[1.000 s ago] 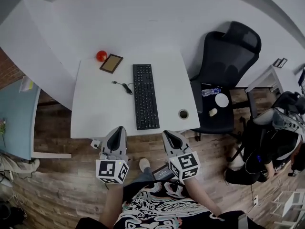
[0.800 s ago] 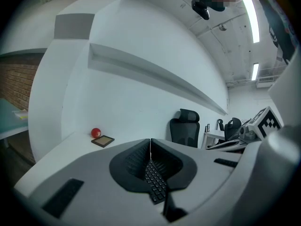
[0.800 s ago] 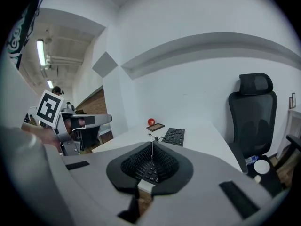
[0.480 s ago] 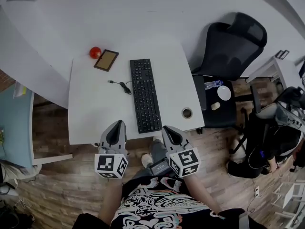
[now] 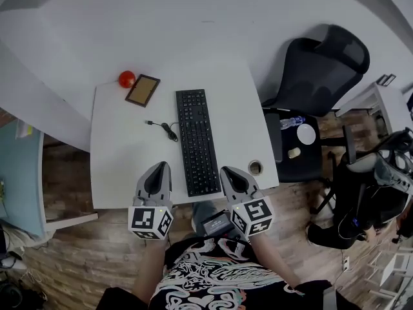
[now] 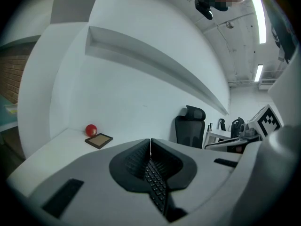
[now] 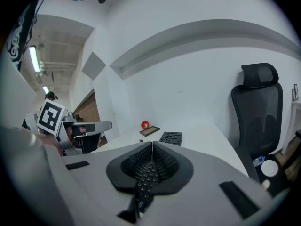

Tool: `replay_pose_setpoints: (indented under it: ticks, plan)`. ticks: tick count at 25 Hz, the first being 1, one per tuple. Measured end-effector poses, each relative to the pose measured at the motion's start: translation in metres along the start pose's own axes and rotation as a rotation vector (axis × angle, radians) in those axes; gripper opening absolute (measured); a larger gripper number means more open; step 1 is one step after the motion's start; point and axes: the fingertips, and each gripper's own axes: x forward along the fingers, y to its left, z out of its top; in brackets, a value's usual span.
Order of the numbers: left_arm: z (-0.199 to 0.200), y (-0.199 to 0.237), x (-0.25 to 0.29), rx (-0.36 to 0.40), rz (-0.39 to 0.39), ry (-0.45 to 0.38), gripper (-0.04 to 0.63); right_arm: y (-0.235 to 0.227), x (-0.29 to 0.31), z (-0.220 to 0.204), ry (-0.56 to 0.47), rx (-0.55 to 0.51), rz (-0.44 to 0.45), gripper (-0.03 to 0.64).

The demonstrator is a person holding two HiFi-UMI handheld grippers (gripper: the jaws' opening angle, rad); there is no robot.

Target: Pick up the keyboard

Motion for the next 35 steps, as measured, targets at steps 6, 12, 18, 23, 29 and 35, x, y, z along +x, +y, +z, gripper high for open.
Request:
replay_pose_setpoints:
  ticks: [6,12,18,23,29,35]
  plan:
    - [-0.006,0.017,0.028,-0.014,0.008,0.035,0.02,-0.009,0.031,0.003,0.038,-0.023,0.004,0.029]
    - [-0.012,0.029,0.06,-0.022,-0.005,0.07,0.02,-0.02,0.057,-0.001,0.071,0.014,0.002,0.029]
    - [-0.019,0.04,0.083,-0.037,-0.01,0.097,0.02,-0.032,0.08,-0.008,0.108,0.035,-0.005,0.029]
    - [-0.035,0.056,0.089,-0.053,0.007,0.134,0.02,-0.038,0.097,-0.014,0.132,0.051,-0.013,0.029]
    - [-0.06,0.063,0.095,-0.078,0.001,0.198,0.02,-0.046,0.112,-0.033,0.185,0.082,-0.031,0.029]
    - [-0.086,0.063,0.099,-0.136,-0.017,0.269,0.02,-0.055,0.119,-0.054,0.244,0.128,-0.032,0.029]
